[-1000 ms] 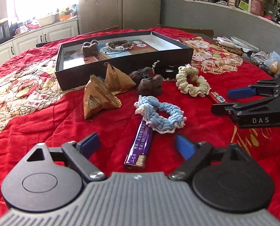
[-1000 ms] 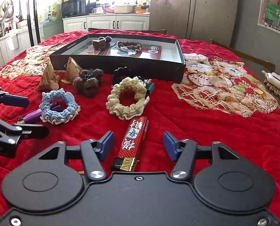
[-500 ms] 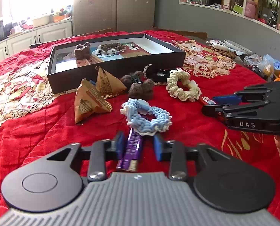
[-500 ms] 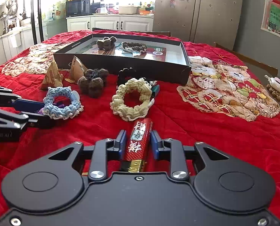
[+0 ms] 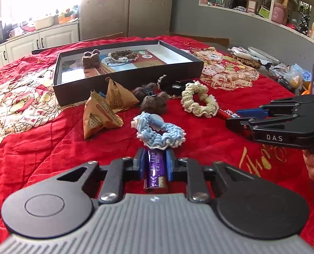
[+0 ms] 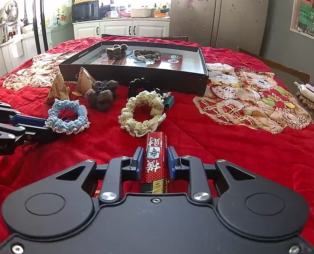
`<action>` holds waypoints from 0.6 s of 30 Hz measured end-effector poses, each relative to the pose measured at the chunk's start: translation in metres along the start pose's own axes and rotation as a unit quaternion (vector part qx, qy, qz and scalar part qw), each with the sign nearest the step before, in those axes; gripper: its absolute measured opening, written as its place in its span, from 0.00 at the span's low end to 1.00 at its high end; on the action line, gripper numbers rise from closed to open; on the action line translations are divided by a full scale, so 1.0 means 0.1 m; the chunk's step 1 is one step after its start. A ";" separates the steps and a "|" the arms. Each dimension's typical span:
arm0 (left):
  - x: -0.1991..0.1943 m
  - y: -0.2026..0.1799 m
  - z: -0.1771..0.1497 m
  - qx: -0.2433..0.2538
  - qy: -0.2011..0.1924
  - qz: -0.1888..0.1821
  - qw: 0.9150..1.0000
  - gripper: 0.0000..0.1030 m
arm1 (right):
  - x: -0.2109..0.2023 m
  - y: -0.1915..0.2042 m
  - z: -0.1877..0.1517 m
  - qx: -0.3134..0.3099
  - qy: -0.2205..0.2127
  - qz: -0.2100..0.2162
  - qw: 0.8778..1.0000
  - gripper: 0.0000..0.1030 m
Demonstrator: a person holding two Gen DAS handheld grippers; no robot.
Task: Organize objects
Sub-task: 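Carry the purple cylinder with left tool while right tool carries the red cylinder to the box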
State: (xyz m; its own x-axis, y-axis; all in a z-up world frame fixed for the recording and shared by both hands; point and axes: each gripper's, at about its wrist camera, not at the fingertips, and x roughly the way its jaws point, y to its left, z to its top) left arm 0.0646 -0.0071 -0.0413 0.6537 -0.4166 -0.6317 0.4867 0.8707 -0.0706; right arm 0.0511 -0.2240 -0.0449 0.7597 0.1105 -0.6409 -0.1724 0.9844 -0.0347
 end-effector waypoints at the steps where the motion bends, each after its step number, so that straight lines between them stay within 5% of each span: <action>1: -0.01 -0.01 0.01 0.002 -0.001 0.000 1.000 0.23 | -0.01 -0.01 0.00 0.001 -0.001 0.001 1.000 0.22; 18: -0.22 -0.19 0.14 0.027 -0.028 -0.013 0.999 0.23 | -0.29 0.01 0.10 -0.002 -0.038 0.017 0.999 0.22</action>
State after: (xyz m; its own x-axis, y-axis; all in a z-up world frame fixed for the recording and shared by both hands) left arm 0.0490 -0.0180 -0.0150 0.6715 -0.4537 -0.5859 0.5329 0.8451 -0.0437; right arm 0.0350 -0.2245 -0.0186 0.7981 0.1546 -0.5824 -0.2018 0.9793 -0.0166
